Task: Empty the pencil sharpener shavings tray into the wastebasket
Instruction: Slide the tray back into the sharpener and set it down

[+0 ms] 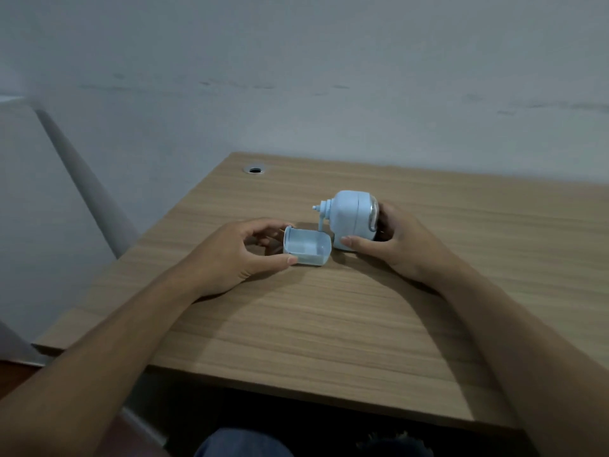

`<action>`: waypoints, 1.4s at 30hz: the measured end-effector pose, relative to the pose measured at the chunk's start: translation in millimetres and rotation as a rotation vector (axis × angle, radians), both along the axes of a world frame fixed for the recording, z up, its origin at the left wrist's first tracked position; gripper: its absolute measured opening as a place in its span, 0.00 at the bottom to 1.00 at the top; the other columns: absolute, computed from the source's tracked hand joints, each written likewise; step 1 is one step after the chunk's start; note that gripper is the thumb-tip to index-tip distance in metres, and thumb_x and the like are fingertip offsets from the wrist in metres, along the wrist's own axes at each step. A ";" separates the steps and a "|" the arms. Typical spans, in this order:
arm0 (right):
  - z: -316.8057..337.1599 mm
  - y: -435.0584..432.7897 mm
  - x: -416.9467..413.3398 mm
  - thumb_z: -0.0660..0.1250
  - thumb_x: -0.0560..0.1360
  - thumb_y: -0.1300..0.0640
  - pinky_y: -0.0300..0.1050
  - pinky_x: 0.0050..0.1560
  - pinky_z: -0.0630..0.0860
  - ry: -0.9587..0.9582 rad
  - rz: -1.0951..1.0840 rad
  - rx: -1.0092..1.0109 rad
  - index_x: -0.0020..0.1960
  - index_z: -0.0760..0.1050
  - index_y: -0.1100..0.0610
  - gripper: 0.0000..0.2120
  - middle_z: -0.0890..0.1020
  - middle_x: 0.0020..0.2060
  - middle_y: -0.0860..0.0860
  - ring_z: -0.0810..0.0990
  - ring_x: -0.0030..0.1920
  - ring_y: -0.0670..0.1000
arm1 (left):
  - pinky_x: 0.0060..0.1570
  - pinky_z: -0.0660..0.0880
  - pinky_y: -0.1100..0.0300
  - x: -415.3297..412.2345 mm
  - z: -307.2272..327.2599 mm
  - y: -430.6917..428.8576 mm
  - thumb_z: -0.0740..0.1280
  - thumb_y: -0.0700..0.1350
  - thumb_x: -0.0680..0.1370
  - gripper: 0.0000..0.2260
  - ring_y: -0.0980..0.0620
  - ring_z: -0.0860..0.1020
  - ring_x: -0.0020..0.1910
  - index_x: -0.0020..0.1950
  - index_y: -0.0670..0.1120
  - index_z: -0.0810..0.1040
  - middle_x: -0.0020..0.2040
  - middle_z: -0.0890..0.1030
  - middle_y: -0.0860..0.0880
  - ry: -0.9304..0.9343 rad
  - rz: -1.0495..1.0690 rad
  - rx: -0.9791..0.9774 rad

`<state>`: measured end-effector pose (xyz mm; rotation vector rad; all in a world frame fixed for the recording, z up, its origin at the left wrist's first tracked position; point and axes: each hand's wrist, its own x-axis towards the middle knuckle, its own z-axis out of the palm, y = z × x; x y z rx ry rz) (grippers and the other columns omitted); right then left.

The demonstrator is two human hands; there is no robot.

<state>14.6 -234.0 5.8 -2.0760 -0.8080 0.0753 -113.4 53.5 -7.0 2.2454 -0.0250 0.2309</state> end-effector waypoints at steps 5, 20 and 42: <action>-0.7 -1.1 9.1 0.83 0.78 0.51 0.44 0.74 0.81 0.044 0.054 0.013 0.80 0.77 0.48 0.32 0.88 0.68 0.40 0.87 0.68 0.39 | 0.74 0.78 0.50 9.9 -0.9 -1.8 0.83 0.54 0.74 0.23 0.54 0.86 0.64 0.69 0.63 0.86 0.61 0.90 0.54 -0.018 0.000 0.004; -10.0 8.8 11.2 0.86 0.75 0.53 0.49 0.76 0.82 0.102 0.134 0.028 0.77 0.77 0.53 0.34 0.89 0.68 0.43 0.88 0.68 0.41 | 0.64 0.77 0.72 21.0 -1.9 -11.5 0.84 0.50 0.74 0.45 0.71 0.86 0.56 0.87 0.55 0.67 0.57 0.90 0.67 0.002 0.065 -0.114; -13.1 13.7 0.0 0.88 0.71 0.48 0.54 0.70 0.85 0.078 0.085 0.067 0.75 0.77 0.47 0.36 0.87 0.67 0.41 0.90 0.62 0.43 | 0.60 0.84 0.58 40.3 -8.4 -24.6 0.78 0.40 0.80 0.11 0.60 0.90 0.50 0.63 0.46 0.87 0.50 0.93 0.51 -0.097 0.209 -0.065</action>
